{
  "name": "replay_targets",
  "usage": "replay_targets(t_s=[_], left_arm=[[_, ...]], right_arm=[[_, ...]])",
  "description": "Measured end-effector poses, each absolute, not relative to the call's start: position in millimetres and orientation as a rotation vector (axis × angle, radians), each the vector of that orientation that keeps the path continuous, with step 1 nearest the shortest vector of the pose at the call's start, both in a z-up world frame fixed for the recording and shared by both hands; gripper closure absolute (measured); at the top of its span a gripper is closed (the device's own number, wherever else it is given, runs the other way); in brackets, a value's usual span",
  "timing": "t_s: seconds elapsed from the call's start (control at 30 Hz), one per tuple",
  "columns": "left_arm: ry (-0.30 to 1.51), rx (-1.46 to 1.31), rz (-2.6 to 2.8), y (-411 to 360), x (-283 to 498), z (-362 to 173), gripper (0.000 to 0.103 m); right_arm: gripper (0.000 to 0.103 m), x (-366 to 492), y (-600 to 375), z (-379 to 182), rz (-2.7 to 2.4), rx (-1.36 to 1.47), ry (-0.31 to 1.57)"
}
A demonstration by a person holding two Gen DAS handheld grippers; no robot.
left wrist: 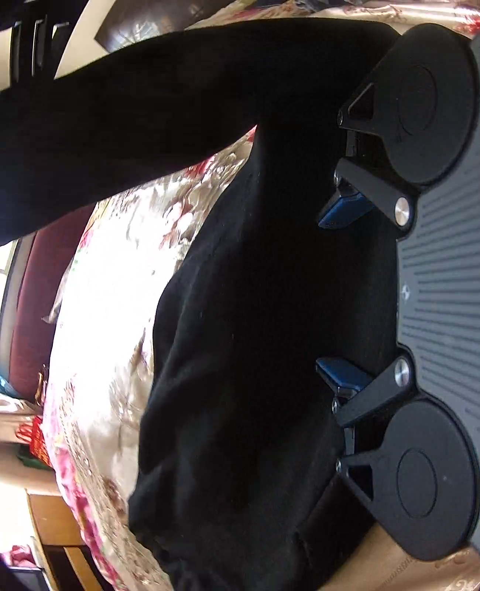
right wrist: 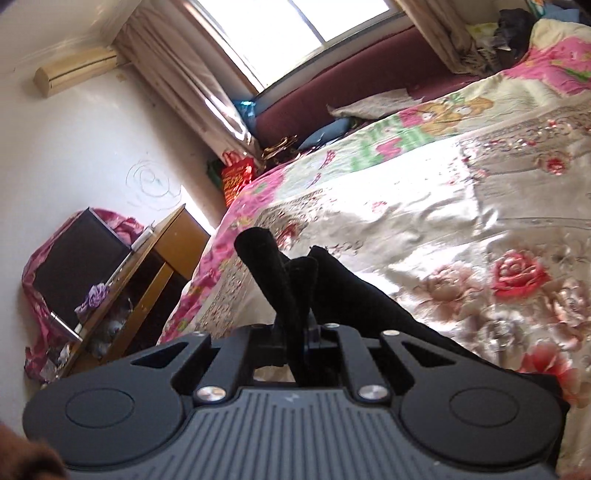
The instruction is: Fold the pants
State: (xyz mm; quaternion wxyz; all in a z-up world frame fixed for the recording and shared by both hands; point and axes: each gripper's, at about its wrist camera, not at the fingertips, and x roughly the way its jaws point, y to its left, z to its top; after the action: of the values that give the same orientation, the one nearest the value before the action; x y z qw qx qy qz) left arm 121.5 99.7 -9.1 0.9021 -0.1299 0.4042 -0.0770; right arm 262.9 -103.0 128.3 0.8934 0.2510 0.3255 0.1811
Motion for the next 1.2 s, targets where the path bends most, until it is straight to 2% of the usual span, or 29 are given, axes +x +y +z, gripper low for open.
replay_targets(t_s=[0.3, 0.5, 0.6, 0.77, 0.9, 1.03, 1.2], left_arm=[[0.801, -0.54, -0.154, 175, 107, -21, 0.013], [0.791, -0.601, -0.175, 187, 100, -24, 0.013], [0.778, -0.649, -0.189, 195, 93, -27, 0.013], [0.744, -0.735, -0.198, 209, 82, -34, 0.013], [0.761, -0.683, -0.19, 201, 88, -34, 0.013], [0.771, -0.676, -0.191, 190, 91, -35, 0.013], [0.769, -0.815, -0.222, 210, 99, -45, 0.013]], right_arm=[[0.095, 291, 64, 80, 0.518, 0.292, 0.843], [0.094, 276, 132, 42, 0.539, 0.106, 0.91], [0.093, 263, 151, 37, 0.559, -0.015, 0.876], [0.094, 263, 148, 52, 0.551, 0.076, 0.802], [0.094, 268, 150, 69, 0.536, 0.151, 0.727], [0.094, 253, 189, 66, 0.62, 0.012, 0.725], [0.093, 245, 223, 31, 0.625, -0.165, 0.824]])
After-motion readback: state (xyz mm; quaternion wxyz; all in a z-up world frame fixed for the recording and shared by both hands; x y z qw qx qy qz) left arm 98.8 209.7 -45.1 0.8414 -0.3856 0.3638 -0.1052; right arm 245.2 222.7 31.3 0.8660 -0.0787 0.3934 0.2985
